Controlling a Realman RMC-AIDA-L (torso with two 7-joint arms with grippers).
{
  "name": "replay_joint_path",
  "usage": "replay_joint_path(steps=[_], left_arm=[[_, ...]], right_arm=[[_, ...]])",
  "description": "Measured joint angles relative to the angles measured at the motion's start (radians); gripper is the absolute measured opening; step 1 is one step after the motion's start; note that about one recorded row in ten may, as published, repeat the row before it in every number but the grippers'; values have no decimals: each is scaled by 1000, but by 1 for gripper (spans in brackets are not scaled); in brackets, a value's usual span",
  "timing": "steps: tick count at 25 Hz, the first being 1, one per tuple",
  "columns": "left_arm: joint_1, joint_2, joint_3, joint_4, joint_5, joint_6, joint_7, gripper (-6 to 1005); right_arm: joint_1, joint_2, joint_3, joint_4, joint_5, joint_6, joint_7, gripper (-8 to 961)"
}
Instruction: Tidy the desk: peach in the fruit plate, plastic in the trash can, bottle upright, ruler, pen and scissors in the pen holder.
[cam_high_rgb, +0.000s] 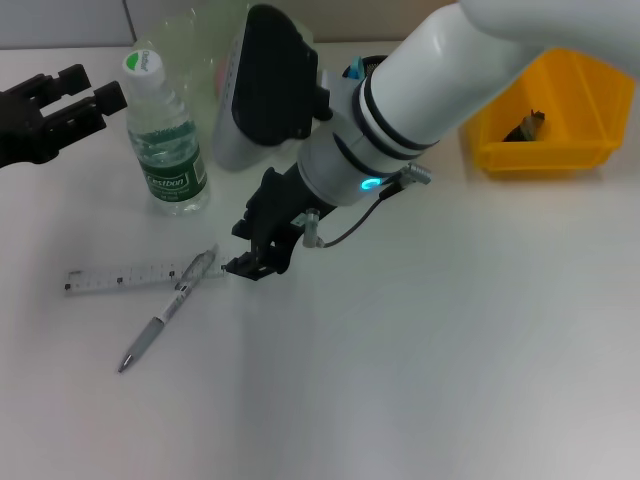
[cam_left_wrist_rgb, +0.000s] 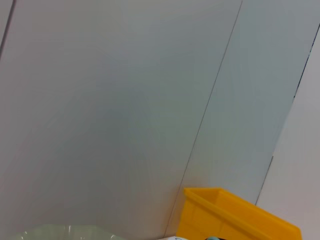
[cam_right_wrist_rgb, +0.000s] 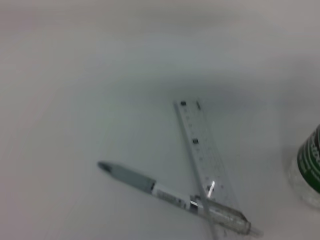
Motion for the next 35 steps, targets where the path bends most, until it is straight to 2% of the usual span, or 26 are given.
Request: replay_joint_path(steps=[2,8,19,35], left_arm=[[0,-1,0,0,0,0,2,699],[-1,-2,6,-2,0,0,2,699],[-6,-1,5,-12,0,0,2,700],[-9,-1,4,-14,0,-1,4,700]], right_arm=[[14,0,-56,15,2,36,1,425],[20,0,-105,10,12,92,1,434],[27,-1,-248,9,88,165,6,616],[13,-1,-317,18,151,271,19,621]])
